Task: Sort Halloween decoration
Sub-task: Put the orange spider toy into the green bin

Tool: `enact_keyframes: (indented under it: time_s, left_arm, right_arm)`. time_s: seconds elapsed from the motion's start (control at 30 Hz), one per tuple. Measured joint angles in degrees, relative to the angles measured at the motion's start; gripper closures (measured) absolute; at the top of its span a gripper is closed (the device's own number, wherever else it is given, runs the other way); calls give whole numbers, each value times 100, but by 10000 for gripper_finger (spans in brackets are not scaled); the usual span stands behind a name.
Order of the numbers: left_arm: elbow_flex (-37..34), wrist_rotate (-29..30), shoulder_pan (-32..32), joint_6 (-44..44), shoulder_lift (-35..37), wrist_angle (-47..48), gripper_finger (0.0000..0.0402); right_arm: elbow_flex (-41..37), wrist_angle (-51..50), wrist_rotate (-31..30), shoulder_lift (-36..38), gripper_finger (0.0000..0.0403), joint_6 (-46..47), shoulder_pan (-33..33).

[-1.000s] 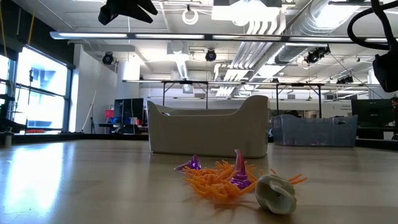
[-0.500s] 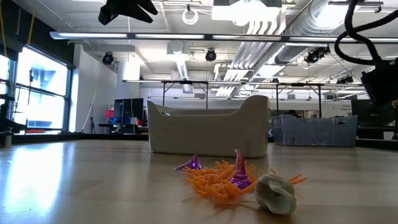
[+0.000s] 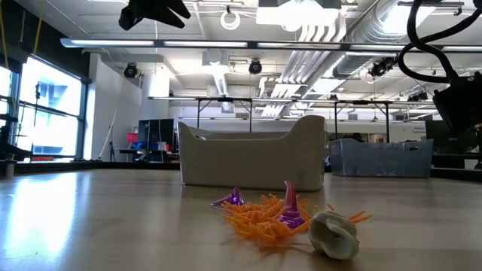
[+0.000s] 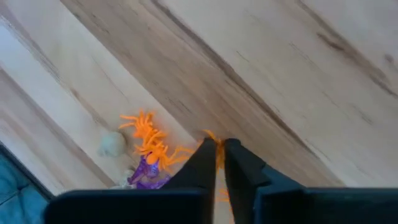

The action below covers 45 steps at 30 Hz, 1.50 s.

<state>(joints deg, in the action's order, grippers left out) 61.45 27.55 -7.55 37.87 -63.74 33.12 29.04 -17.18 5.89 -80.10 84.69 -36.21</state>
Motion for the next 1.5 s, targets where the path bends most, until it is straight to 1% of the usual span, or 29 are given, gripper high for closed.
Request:
enact_keyframes:
  time_s: [0.07, 0.23, 0.33, 0.53, 0.7, 0.8, 0.87, 0.97, 1.1, 1.2, 1.27, 1.33, 1.43, 1.5]
  left_arm:
    - [0, 0, 0, -2, 1, 0, 307]
    - [0, 0, 0, -18, 0, 0, 307]
    - [0, -3, 0, 15, 1, -4, 307]
    - [0, -136, 2, 92, 64, -51, 307]
    - [-2, -149, 2, 92, 143, -38, 307]
    - [0, -146, 2, 94, 176, -62, 307]
    - [-2, -149, 2, 94, 191, -38, 307]
    - [-1, -146, 2, 94, 217, -79, 307]
    - [-1, -144, 2, 54, 209, -136, 307]
    - [-2, -105, 1, -61, 209, -285, 307]
    - [-2, -44, -21, -307, 209, -625, 307]
    - [-1, 4, -93, -740, 209, -1071, 307]
    - [-2, 5, -207, -1415, 209, -1933, 307]
    - [0, 43, -265, -1697, 209, -2419, 307]
  right_arm:
    - [-2, 57, 38, -10, 395, -8, 0]
    - [-14, 134, 88, 6, 397, -5, 0]
    - [-29, 139, 106, 175, 400, -88, -2]
    - [-45, 119, 141, 843, 402, -116, -7]
    - [-35, 117, -61, 1563, 402, -328, -7]
    - [192, -264, -322, 1951, 402, -545, -5]
    - [547, -735, -509, 2110, 402, -841, 21]
    - [1337, -1737, -807, 2197, 402, -1362, 106]
    - [2685, -3032, -1580, 2069, 403, -2191, 283]
    - [3664, -3720, -2271, 1860, 403, -2860, 435]
    - [4228, -3922, -2716, 1692, 403, -3376, 568]
    - [4675, -3988, -3049, 1511, 403, -3965, 749]
    - [5255, -3871, -3364, 1185, 403, -4775, 1100]
    - [5568, -3672, -3478, 931, 403, -5293, 1348]
